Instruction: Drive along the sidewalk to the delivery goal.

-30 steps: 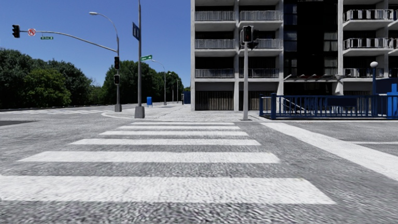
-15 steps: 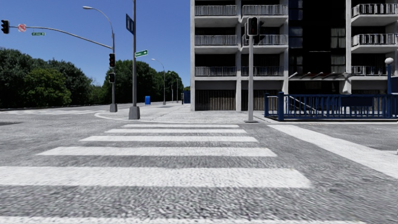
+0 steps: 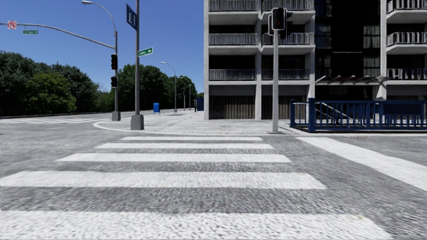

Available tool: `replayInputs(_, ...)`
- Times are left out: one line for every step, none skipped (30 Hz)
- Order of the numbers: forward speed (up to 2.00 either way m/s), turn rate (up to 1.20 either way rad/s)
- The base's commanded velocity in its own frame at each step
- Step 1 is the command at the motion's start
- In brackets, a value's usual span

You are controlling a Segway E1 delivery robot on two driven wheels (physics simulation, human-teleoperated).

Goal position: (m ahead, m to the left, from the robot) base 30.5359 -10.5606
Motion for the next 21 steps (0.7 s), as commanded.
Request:
replayInputs(1.44,0.0)
replayInputs(1.44,0.0)
replayInputs(1.44,0.0)
replayInputs(1.44,0.0)
replayInputs(1.44,0.0)
replayInputs(1.44,0.0)
replayInputs(1.44,0.0)
replayInputs(1.44,0.0)
replayInputs(1.44,0.0)
replayInputs(1.44,0.0)
replayInputs(1.44,0.0)
replayInputs(1.44,0.0)
replayInputs(1.44,0.0)
replayInputs(1.44,0.0)
replayInputs(1.44,0.0)
replayInputs(1.44,0.0)
replayInputs(1.44,0.0)
replayInputs(1.44,0.0)
replayInputs(1.44,0.0)
replayInputs(1.44,0.0)
replayInputs(1.44,0.0)
